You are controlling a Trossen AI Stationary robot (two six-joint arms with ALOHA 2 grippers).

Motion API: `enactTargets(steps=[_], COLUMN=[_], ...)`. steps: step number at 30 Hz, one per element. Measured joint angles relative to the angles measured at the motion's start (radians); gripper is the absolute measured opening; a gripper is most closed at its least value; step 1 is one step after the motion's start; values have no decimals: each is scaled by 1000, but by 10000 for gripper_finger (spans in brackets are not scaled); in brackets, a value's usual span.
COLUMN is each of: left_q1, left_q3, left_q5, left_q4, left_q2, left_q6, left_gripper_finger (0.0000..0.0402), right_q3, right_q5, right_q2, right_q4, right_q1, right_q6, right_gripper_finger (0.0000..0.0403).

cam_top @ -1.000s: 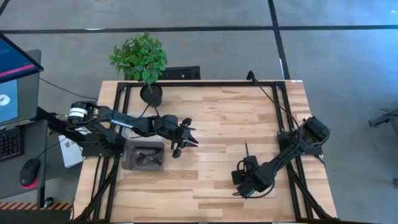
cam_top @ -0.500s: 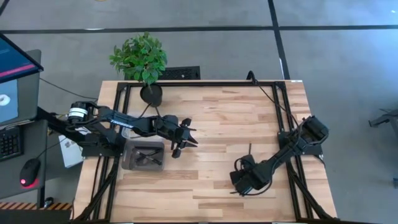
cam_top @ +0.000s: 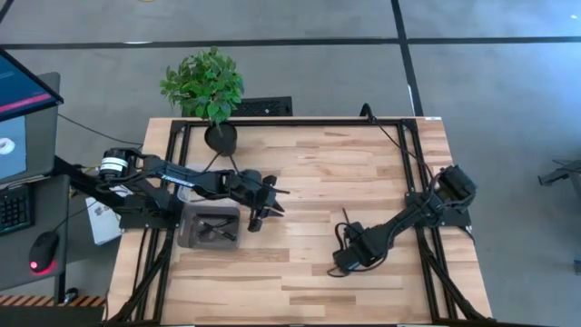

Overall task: Sort pens & pencils
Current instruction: Put the black pencil into the transparent bin

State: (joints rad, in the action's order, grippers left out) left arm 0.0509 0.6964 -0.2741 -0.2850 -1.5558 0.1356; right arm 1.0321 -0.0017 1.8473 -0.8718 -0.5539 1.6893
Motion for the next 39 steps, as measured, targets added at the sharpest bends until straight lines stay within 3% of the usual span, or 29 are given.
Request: enactTargets(steps=[17, 23, 28, 33, 39], left_q1=[0, 0, 0, 0, 0], left_q3=[0, 0, 0, 0, 0], left_q5=[19, 140, 157, 157, 158], left_q4=[172, 183, 183, 182, 182], left_q2=[0, 0, 0, 0, 0], left_q6=[2, -10, -24, -25, -26], left_gripper_finger=[57, 57, 57, 57, 57], right_q3=[-1, -4, -8, -18, -117], right_q5=[11, 121, 234, 384, 420], right_q2=[1, 6, 9, 14, -46], right_q4=[-39, -98, -130, -192, -110], right_q1=[61, 64, 86, 175, 383], right_q6=[-182, -172, -172, -220, -469], right_gripper_finger=[21, 41, 43, 35, 11])
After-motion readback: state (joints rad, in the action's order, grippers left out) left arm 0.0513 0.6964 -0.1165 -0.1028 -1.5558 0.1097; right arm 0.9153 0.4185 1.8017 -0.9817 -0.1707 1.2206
